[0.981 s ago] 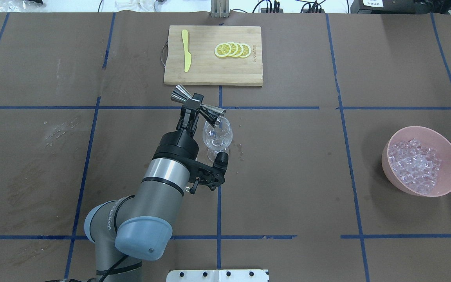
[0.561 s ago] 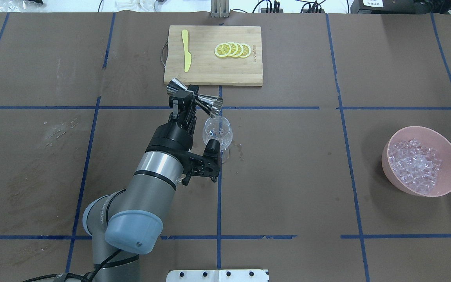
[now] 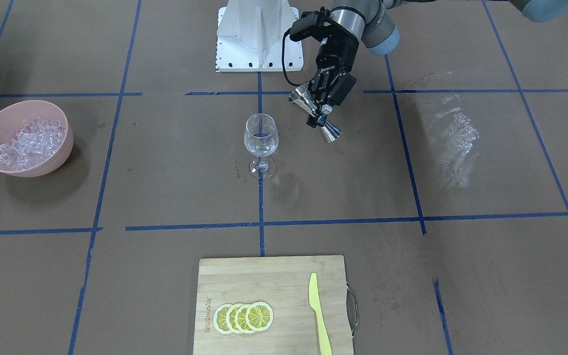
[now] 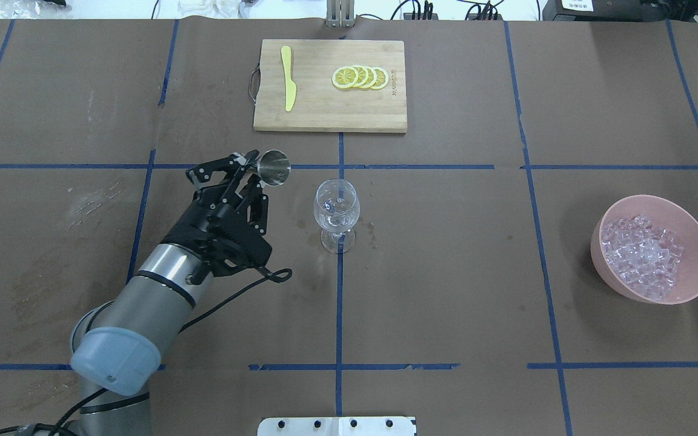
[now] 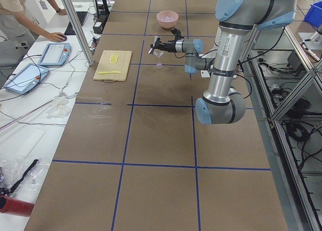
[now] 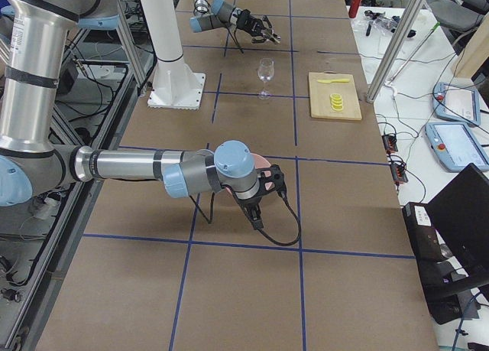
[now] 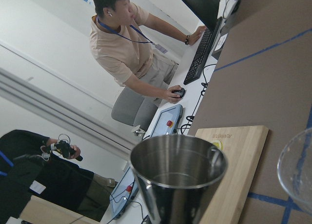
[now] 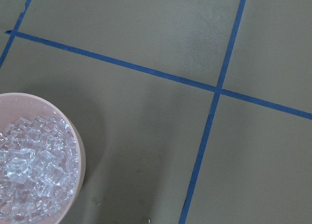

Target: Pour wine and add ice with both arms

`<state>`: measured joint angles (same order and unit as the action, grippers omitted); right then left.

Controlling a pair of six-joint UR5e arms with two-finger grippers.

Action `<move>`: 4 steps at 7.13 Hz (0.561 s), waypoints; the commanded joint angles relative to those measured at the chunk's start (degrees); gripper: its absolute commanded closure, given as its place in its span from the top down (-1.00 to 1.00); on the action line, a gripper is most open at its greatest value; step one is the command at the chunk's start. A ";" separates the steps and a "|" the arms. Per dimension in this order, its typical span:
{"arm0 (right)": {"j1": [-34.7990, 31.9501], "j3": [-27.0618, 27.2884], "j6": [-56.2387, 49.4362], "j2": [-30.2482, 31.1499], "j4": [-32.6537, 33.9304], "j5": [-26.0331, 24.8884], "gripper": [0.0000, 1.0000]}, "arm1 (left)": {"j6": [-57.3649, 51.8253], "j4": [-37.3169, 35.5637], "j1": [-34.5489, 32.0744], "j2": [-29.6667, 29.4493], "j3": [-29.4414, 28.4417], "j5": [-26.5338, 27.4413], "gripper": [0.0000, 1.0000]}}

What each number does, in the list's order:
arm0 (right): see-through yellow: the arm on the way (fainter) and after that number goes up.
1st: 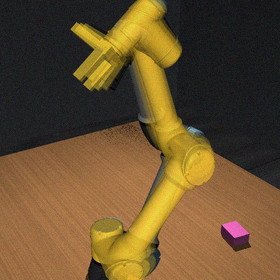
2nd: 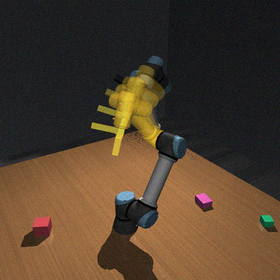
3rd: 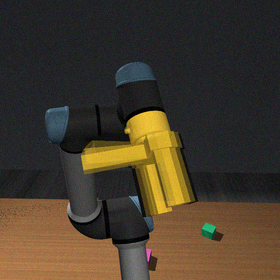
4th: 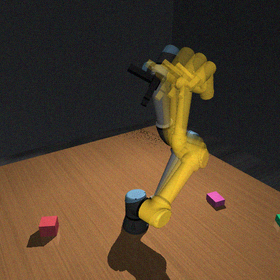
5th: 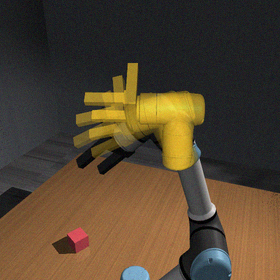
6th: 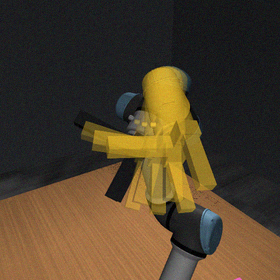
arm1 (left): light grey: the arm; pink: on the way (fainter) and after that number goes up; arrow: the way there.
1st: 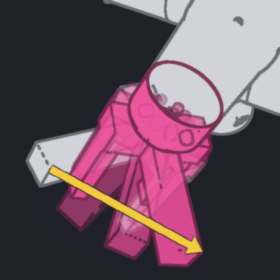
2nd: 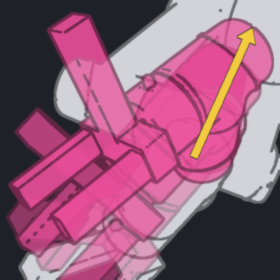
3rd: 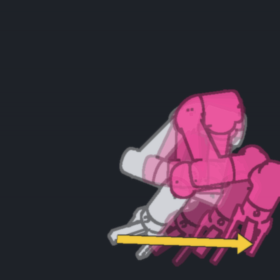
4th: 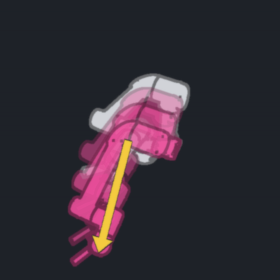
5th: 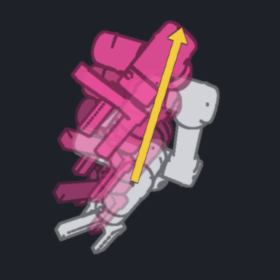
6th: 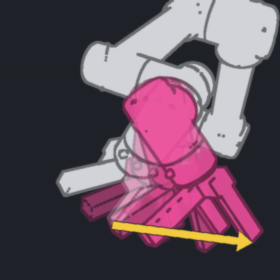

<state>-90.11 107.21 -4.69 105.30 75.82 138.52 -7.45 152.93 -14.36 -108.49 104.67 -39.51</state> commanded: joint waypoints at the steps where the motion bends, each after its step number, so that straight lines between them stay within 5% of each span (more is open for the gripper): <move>1: -0.06 0.02 0.03 0.00 0.03 0.00 1.00 | 15.54 10.51 0.21 8.61 -0.96 4.57 -1.00; 4: -0.06 0.02 0.12 0.00 0.03 0.00 1.00 | 21.04 10.02 0.12 12.56 -1.40 5.84 -1.00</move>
<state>-90.17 107.27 -4.58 105.30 75.83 138.52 9.99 162.95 -14.21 -98.69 103.51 -34.06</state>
